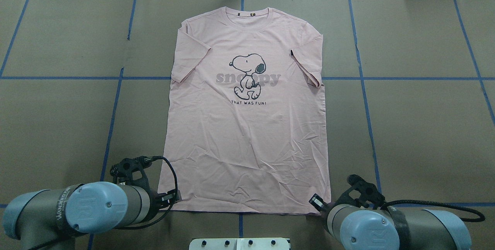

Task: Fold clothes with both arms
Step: 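Grasp the hem corners with both grippers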

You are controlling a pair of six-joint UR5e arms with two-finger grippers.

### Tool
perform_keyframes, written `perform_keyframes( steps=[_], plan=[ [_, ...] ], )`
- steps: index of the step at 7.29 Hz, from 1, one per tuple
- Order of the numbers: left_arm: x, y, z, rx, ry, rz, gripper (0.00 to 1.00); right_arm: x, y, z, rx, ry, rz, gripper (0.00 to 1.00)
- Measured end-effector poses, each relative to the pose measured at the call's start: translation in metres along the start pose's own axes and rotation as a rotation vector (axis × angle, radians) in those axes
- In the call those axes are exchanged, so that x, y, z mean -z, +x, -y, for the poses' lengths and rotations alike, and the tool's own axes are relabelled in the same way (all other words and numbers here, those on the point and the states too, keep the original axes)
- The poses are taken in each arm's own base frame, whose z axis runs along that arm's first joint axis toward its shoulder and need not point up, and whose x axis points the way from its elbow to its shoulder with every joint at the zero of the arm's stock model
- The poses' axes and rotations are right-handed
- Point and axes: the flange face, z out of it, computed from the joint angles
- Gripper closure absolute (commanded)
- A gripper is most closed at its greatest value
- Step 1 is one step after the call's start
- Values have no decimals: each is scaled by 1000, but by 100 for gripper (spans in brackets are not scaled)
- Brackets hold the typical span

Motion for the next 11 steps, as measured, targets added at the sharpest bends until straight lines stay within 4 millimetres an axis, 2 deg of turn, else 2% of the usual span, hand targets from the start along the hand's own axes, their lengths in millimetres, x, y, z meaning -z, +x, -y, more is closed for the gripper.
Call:
perform_keyframes(
  steps=[2, 3, 4, 8, 9, 10, 11],
  plan=[
    [-9, -4, -2, 0, 0, 19, 30, 0, 0, 1, 4, 2, -1, 100],
    [-13, -5, -3, -1, -1, 26, 45, 0, 0, 1, 5, 3, -2, 100],
    [-15, -6, -4, -1, -1, 31, 51, -1, 0, 1, 6, 4, -3, 100],
    [-18, -8, -4, -1, -2, 40, 56, -1, 0, 1, 7, 3, -3, 100],
    [-19, -8, -4, -1, -3, 41, 74, 0, 0, 1, 6, 3, -2, 100],
    [-18, -7, -4, 0, -3, 40, 100, 0, 0, 1, 6, 3, -2, 100],
    [-17, -7, -4, -1, -3, 39, 100, 0, 0, 2, 6, 3, -2, 100]
  ],
)
